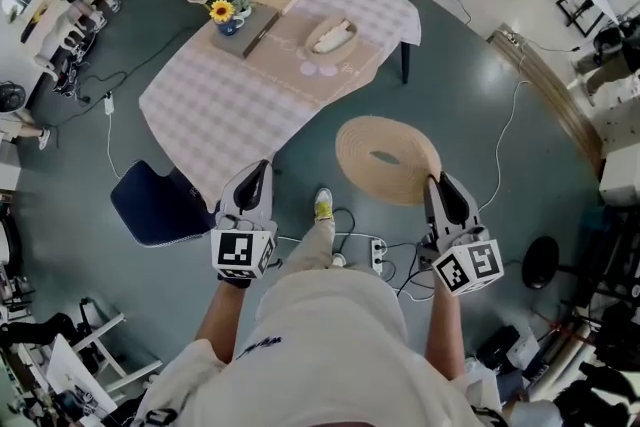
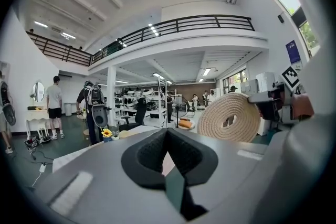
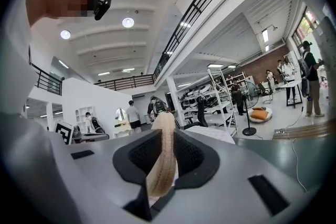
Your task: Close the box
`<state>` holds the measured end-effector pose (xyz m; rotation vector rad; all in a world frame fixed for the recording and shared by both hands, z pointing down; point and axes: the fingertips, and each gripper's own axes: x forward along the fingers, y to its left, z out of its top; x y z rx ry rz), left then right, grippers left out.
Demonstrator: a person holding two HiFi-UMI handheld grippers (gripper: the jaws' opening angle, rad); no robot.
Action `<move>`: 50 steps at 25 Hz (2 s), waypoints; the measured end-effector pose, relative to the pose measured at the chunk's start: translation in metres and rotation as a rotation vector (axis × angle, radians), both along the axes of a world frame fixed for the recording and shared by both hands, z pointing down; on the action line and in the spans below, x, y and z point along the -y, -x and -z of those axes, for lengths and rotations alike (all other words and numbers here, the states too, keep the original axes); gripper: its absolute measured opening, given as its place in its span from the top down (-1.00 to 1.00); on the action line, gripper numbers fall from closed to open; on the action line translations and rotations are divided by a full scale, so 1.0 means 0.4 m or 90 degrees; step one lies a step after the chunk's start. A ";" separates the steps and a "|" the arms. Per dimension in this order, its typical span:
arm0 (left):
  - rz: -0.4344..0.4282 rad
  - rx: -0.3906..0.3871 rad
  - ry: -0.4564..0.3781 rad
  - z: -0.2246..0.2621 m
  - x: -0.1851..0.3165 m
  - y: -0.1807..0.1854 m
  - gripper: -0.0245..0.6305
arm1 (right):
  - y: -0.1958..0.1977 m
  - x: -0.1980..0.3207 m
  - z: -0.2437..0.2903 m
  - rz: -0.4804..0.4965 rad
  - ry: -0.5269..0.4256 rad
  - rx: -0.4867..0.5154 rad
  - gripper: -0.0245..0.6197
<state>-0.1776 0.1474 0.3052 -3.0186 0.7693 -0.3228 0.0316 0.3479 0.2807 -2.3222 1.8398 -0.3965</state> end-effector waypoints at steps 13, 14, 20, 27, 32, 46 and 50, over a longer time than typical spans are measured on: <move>-0.027 -0.018 0.030 -0.020 0.252 -0.189 0.92 | -0.150 0.242 0.029 -0.015 0.028 -0.018 0.69; -0.030 -0.020 0.032 -0.024 0.269 -0.201 0.92 | -0.159 0.260 0.030 -0.016 0.030 -0.020 0.69; -0.048 -0.026 0.050 -0.049 0.335 -0.259 0.92 | -0.203 0.350 0.042 -0.018 0.040 -0.035 0.69; -0.064 -0.030 0.066 -0.067 0.396 -0.287 0.92 | -0.234 0.432 0.033 -0.026 0.044 -0.035 0.69; -0.065 -0.026 0.078 -0.085 0.419 -0.287 0.92 | -0.231 0.474 0.020 -0.014 0.056 -0.025 0.69; -0.040 -0.023 0.114 -0.145 0.486 -0.386 0.92 | -0.345 0.586 -0.021 0.030 0.082 0.000 0.69; -0.037 -0.012 0.125 -0.172 0.513 -0.431 0.92 | -0.398 0.643 -0.029 0.055 0.088 0.010 0.69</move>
